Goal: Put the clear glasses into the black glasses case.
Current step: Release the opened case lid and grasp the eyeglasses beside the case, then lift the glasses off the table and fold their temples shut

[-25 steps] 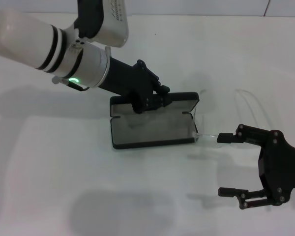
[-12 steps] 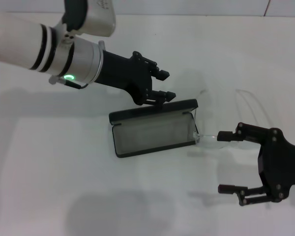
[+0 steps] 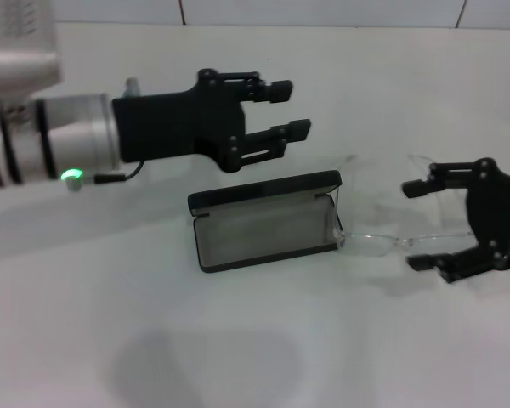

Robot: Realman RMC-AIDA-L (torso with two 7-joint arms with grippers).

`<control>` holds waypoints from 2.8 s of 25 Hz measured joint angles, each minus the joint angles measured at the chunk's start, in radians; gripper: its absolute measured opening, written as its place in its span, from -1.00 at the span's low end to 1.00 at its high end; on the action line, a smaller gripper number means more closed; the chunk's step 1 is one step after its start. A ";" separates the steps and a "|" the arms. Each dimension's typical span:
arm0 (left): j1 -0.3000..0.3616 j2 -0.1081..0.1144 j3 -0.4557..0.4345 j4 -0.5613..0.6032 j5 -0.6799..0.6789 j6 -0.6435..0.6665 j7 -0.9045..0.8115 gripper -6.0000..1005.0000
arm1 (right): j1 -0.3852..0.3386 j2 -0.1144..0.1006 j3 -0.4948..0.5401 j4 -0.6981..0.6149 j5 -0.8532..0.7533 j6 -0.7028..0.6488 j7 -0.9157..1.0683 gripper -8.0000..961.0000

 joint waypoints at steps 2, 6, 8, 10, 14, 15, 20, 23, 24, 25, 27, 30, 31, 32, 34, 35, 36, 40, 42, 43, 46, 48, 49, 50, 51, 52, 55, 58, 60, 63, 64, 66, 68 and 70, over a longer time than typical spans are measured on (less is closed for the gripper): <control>0.030 0.000 0.000 -0.027 -0.050 0.019 0.031 0.03 | 0.034 0.000 -0.010 -0.087 -0.114 -0.027 0.080 0.74; 0.050 0.003 -0.005 -0.102 -0.112 0.040 0.072 0.03 | 0.139 0.012 -0.069 -0.203 -0.362 -0.074 0.235 0.74; 0.050 0.004 -0.006 -0.120 -0.117 0.041 0.076 0.03 | 0.176 0.013 -0.124 -0.209 -0.424 -0.061 0.289 0.74; 0.051 0.003 -0.006 -0.128 -0.117 0.041 0.083 0.03 | 0.203 0.014 -0.188 -0.203 -0.476 -0.028 0.333 0.74; 0.047 0.003 -0.006 -0.146 -0.120 0.037 0.100 0.03 | 0.230 0.016 -0.347 -0.160 -0.531 0.078 0.385 0.73; 0.045 0.003 -0.006 -0.150 -0.121 0.034 0.104 0.03 | 0.234 0.017 -0.374 -0.148 -0.531 0.102 0.387 0.73; 0.043 0.003 -0.006 -0.153 -0.121 0.029 0.108 0.03 | 0.262 0.025 -0.487 -0.088 -0.524 0.185 0.392 0.73; 0.039 0.003 -0.005 -0.154 -0.120 0.028 0.110 0.02 | 0.270 0.027 -0.528 -0.072 -0.518 0.212 0.399 0.60; 0.038 0.004 -0.005 -0.154 -0.120 0.028 0.111 0.02 | 0.271 0.027 -0.534 -0.070 -0.516 0.215 0.402 0.56; 0.037 0.004 -0.005 -0.154 -0.120 0.028 0.111 0.02 | 0.271 0.027 -0.537 -0.070 -0.515 0.217 0.404 0.52; 0.036 0.004 -0.005 -0.154 -0.119 0.028 0.112 0.02 | 0.271 0.027 -0.535 -0.069 -0.515 0.218 0.407 0.43; 0.036 0.005 -0.005 -0.154 -0.119 0.028 0.112 0.02 | 0.271 0.026 -0.531 -0.064 -0.505 0.220 0.408 0.30; 0.036 0.005 -0.005 -0.155 -0.118 0.028 0.112 0.02 | 0.271 0.026 -0.531 -0.061 -0.502 0.220 0.408 0.26; 0.036 0.005 -0.005 -0.155 -0.118 0.028 0.112 0.02 | 0.271 0.025 -0.531 -0.057 -0.501 0.220 0.408 0.18; 0.036 0.005 -0.005 -0.156 -0.118 0.028 0.113 0.02 | 0.271 0.023 -0.532 -0.053 -0.503 0.214 0.408 0.01; 0.036 0.005 -0.005 -0.156 -0.119 0.028 0.113 0.02 | 0.269 0.023 -0.532 -0.054 -0.504 0.210 0.408 -0.08; 0.036 0.005 -0.008 -0.156 -0.119 0.028 0.110 0.02 | 0.265 0.021 -0.529 -0.059 -0.505 0.202 0.408 -0.16; 0.042 0.005 -0.033 -0.156 -0.118 0.039 0.073 0.02 | 0.230 0.017 -0.455 -0.130 -0.504 0.141 0.396 -0.67; 0.044 0.005 -0.035 -0.157 -0.118 0.051 0.057 0.02 | 0.190 0.015 -0.379 -0.192 -0.488 0.089 0.363 -0.71; 0.044 0.005 -0.035 -0.157 -0.118 0.051 0.057 0.02 | 0.172 0.015 -0.341 -0.220 -0.470 0.065 0.342 -0.73; 0.047 0.005 -0.056 -0.174 -0.124 0.119 0.058 0.02 | 0.109 0.017 -0.212 -0.274 -0.369 -0.008 0.234 -0.75; 0.045 0.006 -0.070 -0.190 -0.134 0.169 0.063 0.02 | 0.070 0.019 -0.131 -0.265 -0.264 -0.024 0.140 -0.75; 0.041 0.007 -0.076 -0.200 -0.142 0.196 0.066 0.02 | 0.058 0.020 -0.108 -0.252 -0.221 -0.026 0.100 -0.75; 0.037 0.008 -0.080 -0.209 -0.150 0.218 0.069 0.02 | 0.040 0.020 -0.084 -0.212 -0.156 -0.023 0.035 -0.75; 0.031 0.009 -0.083 -0.217 -0.158 0.244 0.073 0.02 | 0.031 0.020 -0.069 -0.176 -0.104 -0.020 -0.018 -0.75; 0.027 0.010 -0.083 -0.222 -0.164 0.261 0.075 0.02 | 0.023 0.020 -0.061 -0.132 -0.058 -0.015 -0.080 -0.75; 0.013 0.011 -0.083 -0.229 -0.178 0.297 0.082 0.02 | 0.012 0.019 -0.051 0.063 0.094 0.020 -0.283 -0.75; 0.003 0.008 -0.084 -0.232 -0.182 0.306 0.083 0.01 | 0.016 0.018 -0.050 0.223 0.203 0.034 -0.445 -0.75; -0.013 0.006 -0.083 -0.242 -0.180 0.306 0.083 0.01 | 0.018 0.018 -0.050 0.302 0.264 0.029 -0.533 -0.75; -0.048 0.007 -0.081 -0.274 -0.177 0.306 0.082 0.01 | 0.018 0.020 -0.056 0.364 0.317 0.025 -0.601 -0.75; -0.063 0.008 -0.080 -0.288 -0.177 0.306 0.082 0.01 | 0.019 0.021 -0.059 0.372 0.320 0.024 -0.607 -0.75; -0.086 0.010 -0.076 -0.308 -0.171 0.305 0.082 0.01 | 0.020 0.022 -0.064 0.377 0.322 0.023 -0.611 -0.75; -0.108 0.009 -0.075 -0.327 -0.155 0.301 0.082 0.01 | 0.021 0.022 -0.070 0.379 0.323 0.023 -0.612 -0.75; -0.121 0.007 -0.075 -0.336 -0.138 0.300 0.082 0.01 | 0.022 0.022 -0.074 0.379 0.323 0.022 -0.614 -0.75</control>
